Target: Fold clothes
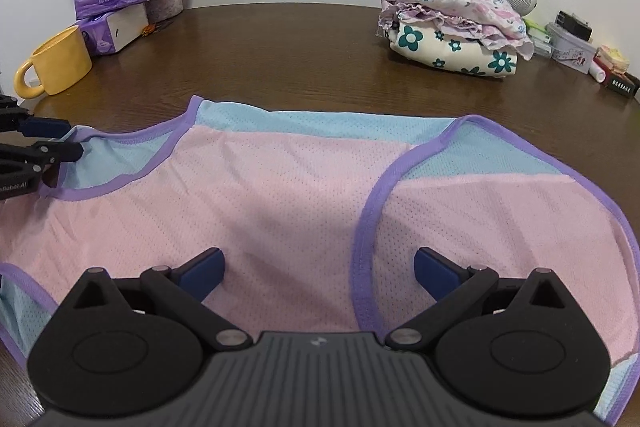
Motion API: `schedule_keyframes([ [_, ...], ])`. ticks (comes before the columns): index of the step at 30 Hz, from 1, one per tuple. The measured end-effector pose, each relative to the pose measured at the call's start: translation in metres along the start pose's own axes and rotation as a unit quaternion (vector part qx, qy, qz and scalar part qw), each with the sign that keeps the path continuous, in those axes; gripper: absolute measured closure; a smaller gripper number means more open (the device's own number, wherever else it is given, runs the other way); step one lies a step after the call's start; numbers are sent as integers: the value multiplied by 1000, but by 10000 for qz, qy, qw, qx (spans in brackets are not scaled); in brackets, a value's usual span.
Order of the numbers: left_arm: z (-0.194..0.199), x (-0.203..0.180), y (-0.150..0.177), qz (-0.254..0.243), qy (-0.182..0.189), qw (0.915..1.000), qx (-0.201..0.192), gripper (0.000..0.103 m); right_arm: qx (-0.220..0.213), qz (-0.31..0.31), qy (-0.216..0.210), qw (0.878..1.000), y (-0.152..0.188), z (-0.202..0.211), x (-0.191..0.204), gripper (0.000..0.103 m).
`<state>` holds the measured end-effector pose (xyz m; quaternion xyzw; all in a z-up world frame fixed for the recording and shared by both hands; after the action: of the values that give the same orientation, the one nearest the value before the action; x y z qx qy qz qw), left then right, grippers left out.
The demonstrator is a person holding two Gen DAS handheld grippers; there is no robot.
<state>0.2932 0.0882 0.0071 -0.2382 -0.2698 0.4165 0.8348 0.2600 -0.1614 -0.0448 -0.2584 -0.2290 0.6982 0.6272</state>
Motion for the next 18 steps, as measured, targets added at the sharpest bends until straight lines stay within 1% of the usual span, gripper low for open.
schedule_keyframes([
  [5,-9,3,-6,-41,6,10000,45,77,-26,19,-18,10000,1,0,0,0],
  [6,-11,3,-7,-57,4,10000,53,82,-33,26,-16,10000,1,0,1,0],
  [7,-13,3,-7,-87,-9,9999,75,91,-39,28,-15,10000,1,0,1,0],
  [8,-14,4,-8,-100,-29,9999,111,102,-45,29,-14,10000,1,0,1,0],
  [11,-13,10,-14,107,7,9999,35,103,-63,33,-12,10000,2,0,1,1],
  [15,-10,26,-31,333,0,9994,-82,103,-89,44,-9,10000,3,0,1,1],
  [18,-18,33,-39,401,-92,9991,21,102,-110,45,-7,9999,3,1,2,1],
])
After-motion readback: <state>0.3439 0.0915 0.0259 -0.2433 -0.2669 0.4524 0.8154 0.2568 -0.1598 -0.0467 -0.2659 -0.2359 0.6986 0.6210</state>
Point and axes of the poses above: each gripper's, at about its wrist camera, not at the fingertips, and z roughly against the way its jaws point, x to its left, y to its underside, the point moved 5 cm from there along -z, roughly the way its jaws point, and after that the axes turned 7 degrees about y, right-handed, at the moved point
